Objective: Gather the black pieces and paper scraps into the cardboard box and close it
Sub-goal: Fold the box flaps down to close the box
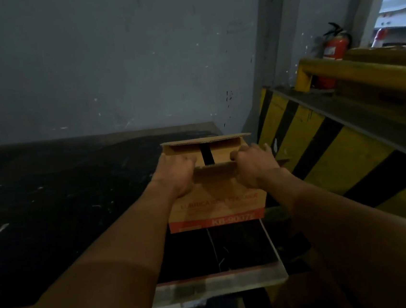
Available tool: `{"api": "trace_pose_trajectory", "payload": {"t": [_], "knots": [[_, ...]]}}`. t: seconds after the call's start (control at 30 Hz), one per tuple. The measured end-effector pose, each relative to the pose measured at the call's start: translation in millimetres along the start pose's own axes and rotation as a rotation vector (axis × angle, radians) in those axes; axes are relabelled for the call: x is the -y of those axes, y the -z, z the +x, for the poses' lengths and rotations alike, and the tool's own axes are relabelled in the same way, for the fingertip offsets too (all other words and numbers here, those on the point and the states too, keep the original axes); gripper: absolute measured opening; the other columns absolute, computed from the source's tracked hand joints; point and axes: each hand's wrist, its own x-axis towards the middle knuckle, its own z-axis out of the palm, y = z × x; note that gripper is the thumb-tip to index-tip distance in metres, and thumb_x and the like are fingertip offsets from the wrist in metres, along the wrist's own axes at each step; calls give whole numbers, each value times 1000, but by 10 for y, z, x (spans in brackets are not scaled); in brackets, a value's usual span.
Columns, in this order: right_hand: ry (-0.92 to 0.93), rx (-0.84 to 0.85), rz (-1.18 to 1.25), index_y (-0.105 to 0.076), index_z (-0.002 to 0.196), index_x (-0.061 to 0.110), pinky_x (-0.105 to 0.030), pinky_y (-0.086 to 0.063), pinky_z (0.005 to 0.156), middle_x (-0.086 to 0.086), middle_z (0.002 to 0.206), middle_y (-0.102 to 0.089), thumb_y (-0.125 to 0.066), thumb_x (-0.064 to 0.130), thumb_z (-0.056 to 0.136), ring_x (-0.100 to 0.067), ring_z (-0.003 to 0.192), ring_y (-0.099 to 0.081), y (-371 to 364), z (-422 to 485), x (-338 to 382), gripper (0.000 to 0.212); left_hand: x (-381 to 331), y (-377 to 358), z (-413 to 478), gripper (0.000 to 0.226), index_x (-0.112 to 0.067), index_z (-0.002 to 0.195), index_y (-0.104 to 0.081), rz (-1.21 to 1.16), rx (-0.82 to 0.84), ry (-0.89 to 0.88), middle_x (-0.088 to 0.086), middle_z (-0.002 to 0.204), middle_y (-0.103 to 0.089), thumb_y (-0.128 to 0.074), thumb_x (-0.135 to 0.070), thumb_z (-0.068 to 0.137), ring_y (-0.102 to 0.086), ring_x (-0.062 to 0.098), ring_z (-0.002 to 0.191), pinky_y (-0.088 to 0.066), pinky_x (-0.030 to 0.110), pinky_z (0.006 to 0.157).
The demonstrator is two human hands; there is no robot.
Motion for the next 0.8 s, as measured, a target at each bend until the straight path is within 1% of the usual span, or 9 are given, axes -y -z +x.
{"api": "trace_pose_trajectory", "payload": {"t": [0.03,0.1,0.2,0.3,0.37,0.5,0.6,0.7,0.8], "knots": [[-23,-43,17,-50,130,21,-63,-19,112,-10,135,-51,-57,26,89,-32,131,-39,13,89,-9,41,21,14,70,47,-19,130,-45,-1,-57,19,7,126,-55,-61,-26,86,-49,24,120,-25,54,112],[-45,-100,22,-46,133,19,-65,-16,112,-11,139,-48,-56,28,91,-33,135,-36,21,272,-42,44,70,25,211,59,-16,140,-35,-17,-128,56,12,140,-45,-60,-23,87,-38,28,134,-13,59,115],[-48,-150,18,-41,138,17,-65,-15,113,-13,141,-46,-53,23,92,-33,137,-32,-57,573,-104,48,141,-62,433,74,-12,152,-13,6,-161,114,15,156,-21,-54,-18,91,-13,30,146,-4,59,116],[-40,-170,42,-30,146,15,-62,-10,115,-13,152,-30,-54,25,92,-32,145,-17,-199,864,-165,60,210,-250,711,69,-12,152,3,-12,-171,161,15,160,-1,-38,-21,98,3,29,148,3,54,117],[-27,-159,66,-21,150,16,-58,-7,117,-12,158,-19,-52,30,93,-31,147,-8,-311,1051,-220,66,262,-399,925,64,-13,151,9,-43,-165,189,14,160,5,-28,-28,101,7,28,147,4,52,117],[-2,-93,121,-14,151,17,-52,-1,118,-10,160,-11,-48,43,93,-29,148,-3,-607,1400,-357,72,324,-719,1326,64,-15,151,10,-33,-114,188,12,160,6,-23,-34,100,6,29,147,2,51,117],[23,-42,128,-11,153,15,-49,0,119,-10,161,-8,-42,45,94,-29,148,-1,-842,1613,-450,72,316,-936,1531,65,-14,151,9,-32,-84,202,11,161,5,-25,-35,100,5,29,147,-1,52,118],[47,2,135,-11,153,14,-46,0,119,-10,161,-7,-33,47,97,-29,148,0,-1040,1776,-492,69,309,-1119,1666,67,-13,152,1,-20,-47,200,11,161,0,-32,-38,99,1,30,147,0,51,116],[47,59,180,-15,152,15,-47,-1,119,-10,161,-11,-29,47,97,-29,148,-3,-1198,1883,-497,65,303,-1256,1759,61,-12,151,-9,-23,-13,194,12,160,-10,-28,-38,100,-6,30,147,-2,51,116]]}}
